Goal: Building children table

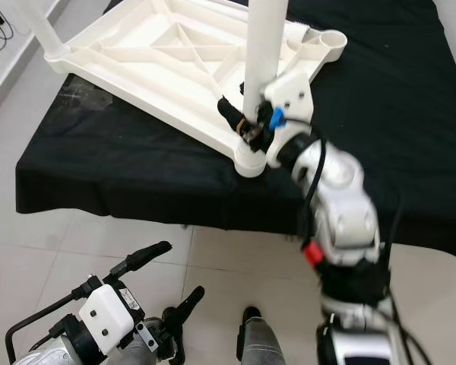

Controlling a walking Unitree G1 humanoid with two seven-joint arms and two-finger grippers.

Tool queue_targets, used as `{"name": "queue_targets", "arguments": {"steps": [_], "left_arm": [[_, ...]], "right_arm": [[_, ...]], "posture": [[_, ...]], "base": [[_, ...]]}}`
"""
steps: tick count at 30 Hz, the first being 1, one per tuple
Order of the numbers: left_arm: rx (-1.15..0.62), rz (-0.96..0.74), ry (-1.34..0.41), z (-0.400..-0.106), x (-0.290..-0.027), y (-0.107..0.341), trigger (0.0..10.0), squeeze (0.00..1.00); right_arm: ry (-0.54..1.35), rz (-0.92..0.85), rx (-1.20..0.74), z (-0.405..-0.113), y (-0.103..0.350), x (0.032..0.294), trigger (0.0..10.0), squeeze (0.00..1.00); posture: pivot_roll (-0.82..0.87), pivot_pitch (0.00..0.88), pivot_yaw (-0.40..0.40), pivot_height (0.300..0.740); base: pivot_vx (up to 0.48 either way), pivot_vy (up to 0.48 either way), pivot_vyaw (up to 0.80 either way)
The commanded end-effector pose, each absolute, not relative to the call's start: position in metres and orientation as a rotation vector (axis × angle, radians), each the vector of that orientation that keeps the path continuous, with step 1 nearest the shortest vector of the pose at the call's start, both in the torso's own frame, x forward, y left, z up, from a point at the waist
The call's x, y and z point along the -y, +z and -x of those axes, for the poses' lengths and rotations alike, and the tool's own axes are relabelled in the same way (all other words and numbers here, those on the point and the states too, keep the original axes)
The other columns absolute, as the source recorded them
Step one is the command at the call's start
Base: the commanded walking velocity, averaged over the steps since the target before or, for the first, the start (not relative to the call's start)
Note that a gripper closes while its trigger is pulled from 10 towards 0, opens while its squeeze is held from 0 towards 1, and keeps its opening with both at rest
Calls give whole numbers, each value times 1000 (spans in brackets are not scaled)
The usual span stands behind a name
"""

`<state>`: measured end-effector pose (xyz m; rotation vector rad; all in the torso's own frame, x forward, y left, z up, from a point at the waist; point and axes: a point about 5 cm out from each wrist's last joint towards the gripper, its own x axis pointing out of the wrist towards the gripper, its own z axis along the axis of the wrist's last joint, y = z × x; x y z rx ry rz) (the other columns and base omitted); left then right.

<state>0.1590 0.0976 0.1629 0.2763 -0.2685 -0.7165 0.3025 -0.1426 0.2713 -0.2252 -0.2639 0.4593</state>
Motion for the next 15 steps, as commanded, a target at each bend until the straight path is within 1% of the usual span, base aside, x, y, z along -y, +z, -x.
{"name": "queue_targets", "arguments": {"steps": [1,2,3,5,7,15], "left_arm": [[252,-270,-729,-158,-97,157,10000,0],[253,-270,-730,-158,-97,157,10000,0],[253,-270,-730,-158,-97,157,10000,0],[255,-272,-730,-160,-97,156,10000,0],[257,-274,-729,-161,-97,155,10000,0],[264,-277,-725,-162,-97,156,10000,0]], "right_arm": [[398,171,-135,-300,196,136,10000,0],[380,160,-148,-297,194,130,10000,0],[380,160,-148,-297,194,130,10000,0],[346,138,-147,-299,198,120,10000,0],[327,129,-138,-302,203,116,10000,0],[257,115,-132,-307,211,115,10000,0]], "posture": [[-26,353,49,740],[-26,353,49,740],[-26,353,49,740],[-23,349,46,740],[-23,345,44,740],[-20,351,39,740]], "base": [[0,0,0],[0,0,0],[0,0,0],[0,0,0],[0,0,0],[0,0,0]]}}
